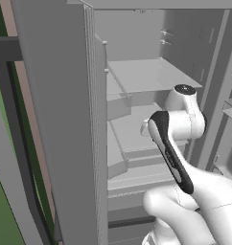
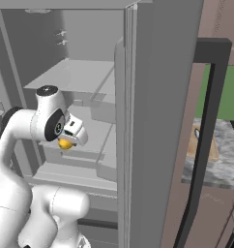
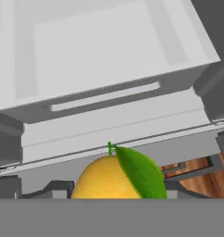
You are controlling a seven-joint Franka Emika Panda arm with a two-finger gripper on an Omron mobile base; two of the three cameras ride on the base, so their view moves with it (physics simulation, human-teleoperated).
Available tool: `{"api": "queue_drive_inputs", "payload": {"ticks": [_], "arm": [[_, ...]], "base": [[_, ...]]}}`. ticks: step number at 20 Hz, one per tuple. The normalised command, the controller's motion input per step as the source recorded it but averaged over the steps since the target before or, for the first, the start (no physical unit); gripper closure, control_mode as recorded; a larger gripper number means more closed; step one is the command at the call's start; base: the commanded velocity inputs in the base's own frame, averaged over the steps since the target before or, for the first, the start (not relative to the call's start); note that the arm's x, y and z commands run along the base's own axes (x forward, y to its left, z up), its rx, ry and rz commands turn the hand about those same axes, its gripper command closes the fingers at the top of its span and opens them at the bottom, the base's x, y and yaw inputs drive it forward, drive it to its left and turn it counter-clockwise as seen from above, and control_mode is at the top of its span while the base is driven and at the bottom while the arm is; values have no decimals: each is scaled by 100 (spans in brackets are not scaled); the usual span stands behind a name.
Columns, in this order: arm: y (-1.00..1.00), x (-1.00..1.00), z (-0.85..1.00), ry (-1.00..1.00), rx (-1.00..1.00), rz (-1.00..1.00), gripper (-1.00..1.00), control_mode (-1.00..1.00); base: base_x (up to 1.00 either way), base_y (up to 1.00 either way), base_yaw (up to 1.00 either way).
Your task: Retrieve a lemon from the fridge and place it on the cutting board with the fish.
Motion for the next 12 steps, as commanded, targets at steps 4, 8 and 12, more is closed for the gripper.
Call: {"api": "queue_drive_inputs", "payload": {"ticks": [4,8,12], "arm": [[0,-84,22,0,0,3,100,-100],[0,-76,28,0,0,2,100,-100],[0,-55,30,0,-1,2,100,-100]], "base": [[0,0,0],[0,0,0],[0,0,0]]}}
